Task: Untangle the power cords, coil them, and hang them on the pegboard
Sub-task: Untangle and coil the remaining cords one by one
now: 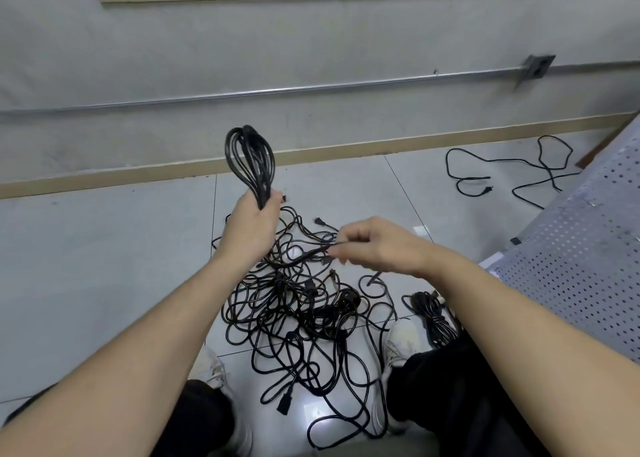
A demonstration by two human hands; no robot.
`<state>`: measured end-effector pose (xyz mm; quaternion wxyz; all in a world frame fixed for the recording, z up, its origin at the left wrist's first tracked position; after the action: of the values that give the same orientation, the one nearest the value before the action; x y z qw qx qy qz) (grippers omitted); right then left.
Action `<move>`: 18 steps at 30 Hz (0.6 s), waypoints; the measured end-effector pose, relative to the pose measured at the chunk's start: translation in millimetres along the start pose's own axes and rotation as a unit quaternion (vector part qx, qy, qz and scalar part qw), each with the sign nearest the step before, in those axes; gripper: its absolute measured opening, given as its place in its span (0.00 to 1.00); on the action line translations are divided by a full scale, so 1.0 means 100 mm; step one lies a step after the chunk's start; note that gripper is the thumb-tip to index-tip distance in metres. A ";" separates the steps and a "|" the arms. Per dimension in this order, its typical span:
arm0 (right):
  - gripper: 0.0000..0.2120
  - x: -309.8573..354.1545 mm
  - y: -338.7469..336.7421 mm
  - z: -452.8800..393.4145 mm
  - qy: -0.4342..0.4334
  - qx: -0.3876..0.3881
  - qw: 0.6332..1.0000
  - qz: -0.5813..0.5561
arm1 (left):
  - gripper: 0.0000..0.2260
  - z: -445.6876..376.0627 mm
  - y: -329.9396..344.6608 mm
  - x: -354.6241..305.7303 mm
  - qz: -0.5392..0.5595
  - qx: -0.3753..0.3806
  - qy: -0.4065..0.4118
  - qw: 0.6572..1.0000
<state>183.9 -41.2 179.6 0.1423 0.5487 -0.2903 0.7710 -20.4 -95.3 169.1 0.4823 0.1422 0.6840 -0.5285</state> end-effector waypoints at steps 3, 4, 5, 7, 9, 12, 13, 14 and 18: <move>0.12 0.10 -0.08 0.07 -0.080 -0.055 0.982 -0.162 | 0.14 0.09 0.11 -0.04 -0.071 0.044 0.045 0.996; 0.11 0.12 -0.10 0.07 -0.095 -0.076 0.976 -0.182 | 0.14 0.14 0.16 -0.06 -0.079 0.069 0.045 0.993; 0.11 0.12 -0.11 0.07 -0.100 -0.097 0.972 -0.190 | 0.14 0.17 0.21 -0.06 -0.082 0.099 0.040 0.991; 0.09 0.12 -0.15 0.05 -0.086 -0.148 0.966 -0.194 | 0.15 0.25 0.32 -0.05 -0.072 0.153 0.020 0.985; 0.08 0.12 -0.20 0.03 -0.063 -0.208 0.956 -0.199 | 0.23 0.31 0.39 -0.06 -0.036 0.187 0.000 0.982; 0.13 0.07 -0.26 0.00 -0.023 -0.265 0.944 -0.196 | 0.35 0.39 0.42 -0.12 -0.003 0.226 0.036 0.974; 0.15 0.05 -0.27 -0.02 -0.011 -0.273 0.942 -0.196 | 0.35 0.42 0.42 -0.14 -0.006 0.239 0.054 0.969; 0.16 0.03 -0.27 -0.03 -0.002 -0.275 0.941 -0.197 | 0.34 0.45 0.42 -0.16 -0.014 0.251 0.066 0.966; 0.15 0.02 -0.28 -0.06 0.025 -0.252 0.938 -0.236 | 0.16 0.40 0.49 -0.06 -0.067 0.250 0.088 0.962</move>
<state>193.7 -16.0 188.0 0.4611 0.5285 -0.3336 0.6299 37.3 -108.4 145.9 0.3325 0.2578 0.5783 -0.6990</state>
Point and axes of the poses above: each hand's wrist, its own z-axis away from the middle knuckle, its own y-axis out of the palm, x = y × z, the point moved 2 cm from there along -z, towards the middle knuckle, and after that the axes turned 9 degrees about -z, right-handed, at the moved point
